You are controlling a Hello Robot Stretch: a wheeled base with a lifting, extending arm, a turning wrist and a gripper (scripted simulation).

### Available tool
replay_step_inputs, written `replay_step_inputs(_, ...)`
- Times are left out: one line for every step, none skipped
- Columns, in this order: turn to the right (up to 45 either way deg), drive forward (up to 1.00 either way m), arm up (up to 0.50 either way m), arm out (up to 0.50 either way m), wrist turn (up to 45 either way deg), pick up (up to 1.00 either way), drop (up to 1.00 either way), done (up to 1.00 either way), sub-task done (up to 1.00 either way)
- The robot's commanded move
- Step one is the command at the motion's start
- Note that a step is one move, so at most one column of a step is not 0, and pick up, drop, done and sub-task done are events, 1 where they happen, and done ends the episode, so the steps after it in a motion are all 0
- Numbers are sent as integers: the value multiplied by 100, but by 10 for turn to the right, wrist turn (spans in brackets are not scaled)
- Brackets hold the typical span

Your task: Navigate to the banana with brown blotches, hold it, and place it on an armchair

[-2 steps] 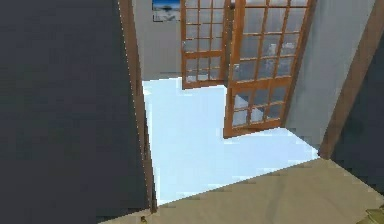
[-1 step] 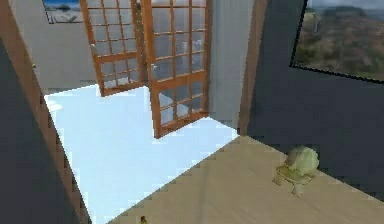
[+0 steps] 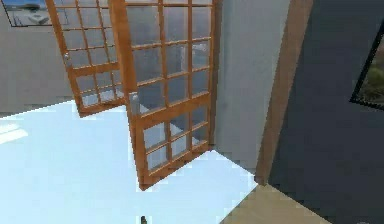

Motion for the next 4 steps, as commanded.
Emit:
replay_step_inputs(360, 0, 0, 0, 0, 0, 0, 0, 0)
replay_step_inputs(0, 5, 0, 0, 0, 0, 0, 0, 0)
replay_step_inputs(-450, 0, 0, 0, 0, 0, 0, 0, 0)
replay_step_inputs(-300, 0, 0, 0, 0, 0, 0, 0, 0)
